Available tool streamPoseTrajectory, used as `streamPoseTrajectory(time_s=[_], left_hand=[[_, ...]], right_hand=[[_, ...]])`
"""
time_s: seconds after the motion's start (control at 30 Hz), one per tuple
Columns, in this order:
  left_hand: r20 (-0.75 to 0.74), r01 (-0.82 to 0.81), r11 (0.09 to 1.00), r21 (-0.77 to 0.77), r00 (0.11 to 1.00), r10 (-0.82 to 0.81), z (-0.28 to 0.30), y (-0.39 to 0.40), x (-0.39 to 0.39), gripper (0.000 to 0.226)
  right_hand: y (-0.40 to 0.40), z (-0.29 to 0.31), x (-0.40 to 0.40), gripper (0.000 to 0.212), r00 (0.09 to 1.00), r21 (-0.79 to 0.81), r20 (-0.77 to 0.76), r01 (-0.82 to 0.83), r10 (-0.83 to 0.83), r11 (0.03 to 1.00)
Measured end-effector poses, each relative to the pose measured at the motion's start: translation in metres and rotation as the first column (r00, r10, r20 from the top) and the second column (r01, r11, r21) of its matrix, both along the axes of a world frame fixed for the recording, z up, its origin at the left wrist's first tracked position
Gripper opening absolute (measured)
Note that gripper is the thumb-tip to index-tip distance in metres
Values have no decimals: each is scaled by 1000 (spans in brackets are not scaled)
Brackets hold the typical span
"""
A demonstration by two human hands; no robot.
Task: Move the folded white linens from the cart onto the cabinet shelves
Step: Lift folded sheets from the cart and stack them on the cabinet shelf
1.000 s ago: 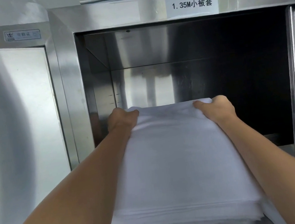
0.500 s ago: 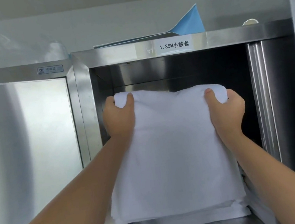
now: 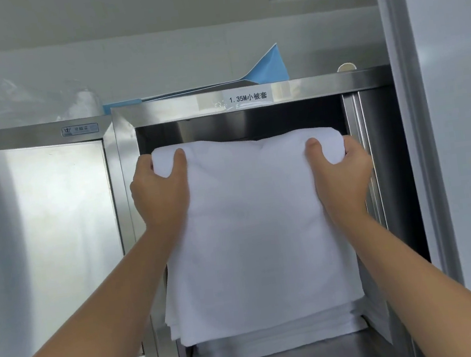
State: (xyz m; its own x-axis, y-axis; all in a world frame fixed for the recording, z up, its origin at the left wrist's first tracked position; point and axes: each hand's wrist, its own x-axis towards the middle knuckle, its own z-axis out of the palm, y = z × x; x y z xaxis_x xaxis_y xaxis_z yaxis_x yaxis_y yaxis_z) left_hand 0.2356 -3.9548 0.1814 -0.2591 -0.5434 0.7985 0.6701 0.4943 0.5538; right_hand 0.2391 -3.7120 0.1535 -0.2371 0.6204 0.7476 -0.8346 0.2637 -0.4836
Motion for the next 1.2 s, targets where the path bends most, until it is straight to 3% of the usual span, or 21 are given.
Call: streamPoseTrajectory(time_s=[0.37,0.6,0.93,1.2], left_hand=[[-95,186,981,-52,977,-190,8,-7,12,42],[-109,383,922,-60,915,-388,6,16,15,44],[-97,653,757,-26,752,-652,-4,100,54,45],[-99,818,574,-36,568,-817,-1,180,119,40]], right_hand=[[-8,3,59,38,988,-5,-42,150,-150,989],[-1,-6,110,50,939,-38,-41,339,-341,940],[39,-8,218,54,742,19,-13,671,-671,742],[78,-4,316,51,575,43,-48,818,-817,573]])
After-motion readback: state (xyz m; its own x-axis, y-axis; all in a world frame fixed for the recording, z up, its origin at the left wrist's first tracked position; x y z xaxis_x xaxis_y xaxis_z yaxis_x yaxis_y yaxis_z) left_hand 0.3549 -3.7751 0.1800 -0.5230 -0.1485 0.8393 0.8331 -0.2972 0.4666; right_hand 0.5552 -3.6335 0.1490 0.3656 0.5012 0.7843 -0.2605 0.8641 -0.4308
